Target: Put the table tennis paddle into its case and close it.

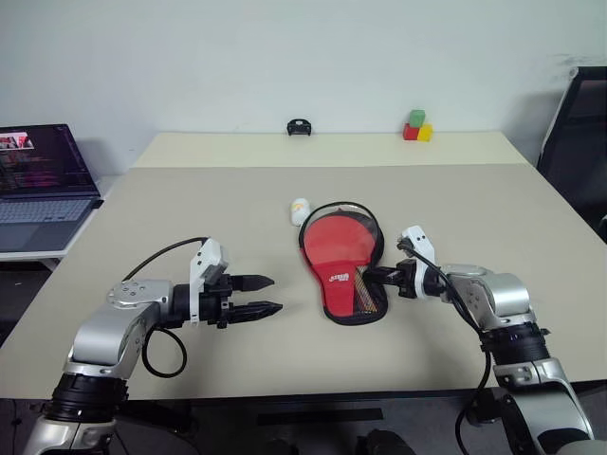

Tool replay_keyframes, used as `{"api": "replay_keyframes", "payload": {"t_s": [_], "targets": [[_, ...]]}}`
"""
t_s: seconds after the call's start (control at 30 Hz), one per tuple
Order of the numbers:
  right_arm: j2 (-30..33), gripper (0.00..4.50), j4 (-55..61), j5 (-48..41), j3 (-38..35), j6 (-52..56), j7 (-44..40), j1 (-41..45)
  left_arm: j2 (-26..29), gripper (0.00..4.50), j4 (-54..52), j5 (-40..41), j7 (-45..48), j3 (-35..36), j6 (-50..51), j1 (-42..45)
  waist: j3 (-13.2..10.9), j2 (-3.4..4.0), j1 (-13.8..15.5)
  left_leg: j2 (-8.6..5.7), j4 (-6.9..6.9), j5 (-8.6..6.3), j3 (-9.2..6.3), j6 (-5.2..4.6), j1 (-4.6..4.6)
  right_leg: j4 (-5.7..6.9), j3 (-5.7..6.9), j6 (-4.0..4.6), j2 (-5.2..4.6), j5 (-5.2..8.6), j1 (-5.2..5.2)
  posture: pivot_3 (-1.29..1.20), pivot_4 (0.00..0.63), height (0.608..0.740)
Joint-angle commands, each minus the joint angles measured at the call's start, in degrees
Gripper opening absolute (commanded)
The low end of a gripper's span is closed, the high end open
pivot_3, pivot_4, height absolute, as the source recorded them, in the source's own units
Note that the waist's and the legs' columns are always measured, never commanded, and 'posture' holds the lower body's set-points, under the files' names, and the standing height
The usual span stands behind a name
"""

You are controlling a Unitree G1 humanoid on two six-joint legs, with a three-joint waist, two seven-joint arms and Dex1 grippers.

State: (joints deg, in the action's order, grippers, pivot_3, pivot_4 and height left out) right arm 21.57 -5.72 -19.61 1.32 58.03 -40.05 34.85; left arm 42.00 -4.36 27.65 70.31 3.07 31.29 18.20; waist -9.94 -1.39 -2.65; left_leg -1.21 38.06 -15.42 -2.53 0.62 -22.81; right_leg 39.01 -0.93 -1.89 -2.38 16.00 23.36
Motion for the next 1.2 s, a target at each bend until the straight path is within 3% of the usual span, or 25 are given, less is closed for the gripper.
{"api": "replay_keyframes", "payload": {"t_s": [0.03, 0.3, 0.63, 1.2], "targets": [[-0.7, 0.02, 8.0, -2.2, -1.8, 5.6, 3.9, -3.1, 1.0, 3.24, -3.4, 2.0, -0.8, 1.4, 1.0, -0.2, 0.0, 0.0, 0.3, 0.0, 0.0, 0.0, 0.0, 0.0, 0.0, 0.0, 0.0, 0.0, 0.0, 0.0, 0.0, 0.0, 0.15, 0.74], [-6.3, 0.02, 23.0, -5.8, -10.3, 21.1, 14.8, -8.6, 1.6, 3.24, -4.4, 2.9, -0.7, 0.7, 1.5, -0.5, 0.0, 0.0, 0.9, -0.02, 0.0, 0.0, -0.04, 0.0, -0.01, -0.01, 0.02, 0.0, -0.02, 0.0, -0.01, 0.0, 0.15, 0.74], [-10.6, 0.02, 36.1, -8.7, -13.6, 33.3, 19.0, -14.8, 1.9, 3.24, -4.6, 3.1, 1.0, -0.4, 2.0, -0.1, 0.0, 0.0, 0.9, -0.04, -0.01, 0.0, -0.07, 0.0, 0.0, -0.02, 0.06, -0.01, -0.01, 0.01, -0.04, 0.0, 0.15, 0.74], [-7.8, 0.02, 41.4, -15.3, -13.8, 34.5, 20.8, -22.0, 2.3, 3.24, -6.0, 3.0, 1.4, -0.8, 2.2, -1.6, 0.0, 0.0, 0.9, -0.05, -0.01, 0.0, -0.08, -0.01, 0.03, -0.04, 0.07, -0.02, 0.01, 0.03, -0.08, 0.0, 0.15, 0.74]]}}
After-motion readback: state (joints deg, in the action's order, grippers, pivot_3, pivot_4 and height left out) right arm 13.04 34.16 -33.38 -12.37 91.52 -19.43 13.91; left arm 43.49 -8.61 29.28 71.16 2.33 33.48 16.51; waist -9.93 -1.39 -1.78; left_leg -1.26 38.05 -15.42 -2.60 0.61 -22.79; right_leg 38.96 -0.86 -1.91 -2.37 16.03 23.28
